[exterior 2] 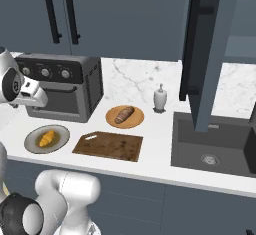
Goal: From the different types of pastries on the counter, select a croissant and place it on the cutting board. Then retrieve a jar of jam from the cabinet and place it alongside the croissant on the cutting board.
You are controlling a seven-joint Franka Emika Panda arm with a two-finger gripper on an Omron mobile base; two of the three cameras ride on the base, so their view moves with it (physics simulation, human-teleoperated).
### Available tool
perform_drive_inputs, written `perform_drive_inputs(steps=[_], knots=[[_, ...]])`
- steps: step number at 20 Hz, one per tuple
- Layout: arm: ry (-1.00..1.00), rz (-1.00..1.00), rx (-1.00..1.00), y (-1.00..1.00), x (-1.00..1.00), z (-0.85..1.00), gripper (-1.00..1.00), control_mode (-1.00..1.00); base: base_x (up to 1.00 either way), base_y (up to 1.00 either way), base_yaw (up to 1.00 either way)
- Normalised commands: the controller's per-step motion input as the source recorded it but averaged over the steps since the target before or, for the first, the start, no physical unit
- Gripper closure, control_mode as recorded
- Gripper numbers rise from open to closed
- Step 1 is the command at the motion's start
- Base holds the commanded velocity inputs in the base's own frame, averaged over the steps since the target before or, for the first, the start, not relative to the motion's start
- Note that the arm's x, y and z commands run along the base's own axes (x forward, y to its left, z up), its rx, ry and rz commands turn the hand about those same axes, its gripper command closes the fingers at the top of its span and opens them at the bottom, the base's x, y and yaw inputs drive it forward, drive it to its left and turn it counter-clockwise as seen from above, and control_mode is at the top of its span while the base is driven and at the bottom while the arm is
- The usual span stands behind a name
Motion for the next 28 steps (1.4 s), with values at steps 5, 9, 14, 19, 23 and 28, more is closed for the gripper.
perform_drive_inputs(steps=[5,9,14,19,23,28], knots=[[0.11,-0.11,0.0,0.87,0.2,-0.02,-1.0,-1.0,0.0,0.0,0.0],[0.21,-0.06,0.0,0.03,0.0,0.0,-1.0,-1.0,0.0,0.0,0.0],[0.2,-0.01,0.0,-0.02,0.19,0.0,-1.0,-1.0,0.0,0.0,0.0],[0.11,0.0,0.0,-0.02,0.3,-0.08,-1.0,-1.0,0.0,0.0,0.0],[0.0,0.0,0.0,-0.05,0.2,-0.22,-1.0,-1.0,0.0,0.0,0.0],[0.0,0.0,0.0,0.0,0.05,-0.12,-1.0,-1.0,0.0,0.0,0.0]])
